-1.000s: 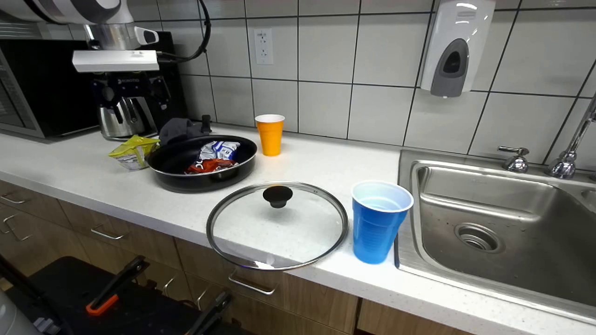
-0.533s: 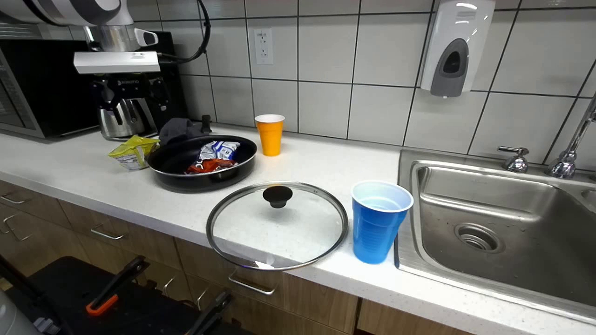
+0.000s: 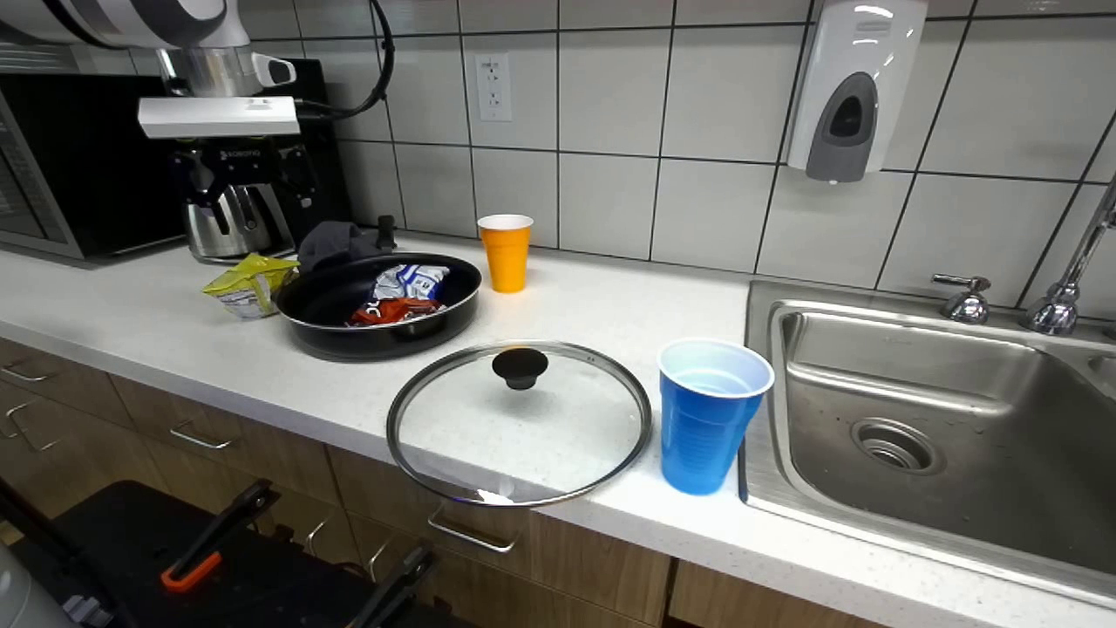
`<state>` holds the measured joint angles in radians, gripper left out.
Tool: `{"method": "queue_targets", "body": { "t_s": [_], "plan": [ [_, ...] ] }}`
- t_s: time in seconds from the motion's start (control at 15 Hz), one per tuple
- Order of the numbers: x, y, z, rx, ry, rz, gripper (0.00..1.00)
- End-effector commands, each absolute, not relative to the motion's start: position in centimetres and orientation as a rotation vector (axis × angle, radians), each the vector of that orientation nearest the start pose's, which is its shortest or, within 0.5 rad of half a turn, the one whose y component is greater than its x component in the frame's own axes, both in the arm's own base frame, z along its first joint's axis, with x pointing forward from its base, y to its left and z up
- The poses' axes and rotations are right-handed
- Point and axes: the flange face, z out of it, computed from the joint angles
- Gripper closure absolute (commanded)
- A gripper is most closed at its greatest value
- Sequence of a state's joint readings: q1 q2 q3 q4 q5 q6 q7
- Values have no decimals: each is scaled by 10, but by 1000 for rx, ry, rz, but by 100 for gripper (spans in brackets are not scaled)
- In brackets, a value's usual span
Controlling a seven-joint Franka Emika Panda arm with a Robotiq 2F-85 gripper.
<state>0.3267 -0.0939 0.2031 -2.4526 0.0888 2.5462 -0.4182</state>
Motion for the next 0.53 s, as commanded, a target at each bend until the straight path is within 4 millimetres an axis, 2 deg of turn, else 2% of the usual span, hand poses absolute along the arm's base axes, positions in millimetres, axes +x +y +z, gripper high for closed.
{"method": "queue_targets", "body": {
  "t_s": [0.0,0.47],
  "plan": [
    [422,246,352,-2788,-1311,-283,0],
    [426,250,351,-2784,-1323,-289,0]
  ]
}}
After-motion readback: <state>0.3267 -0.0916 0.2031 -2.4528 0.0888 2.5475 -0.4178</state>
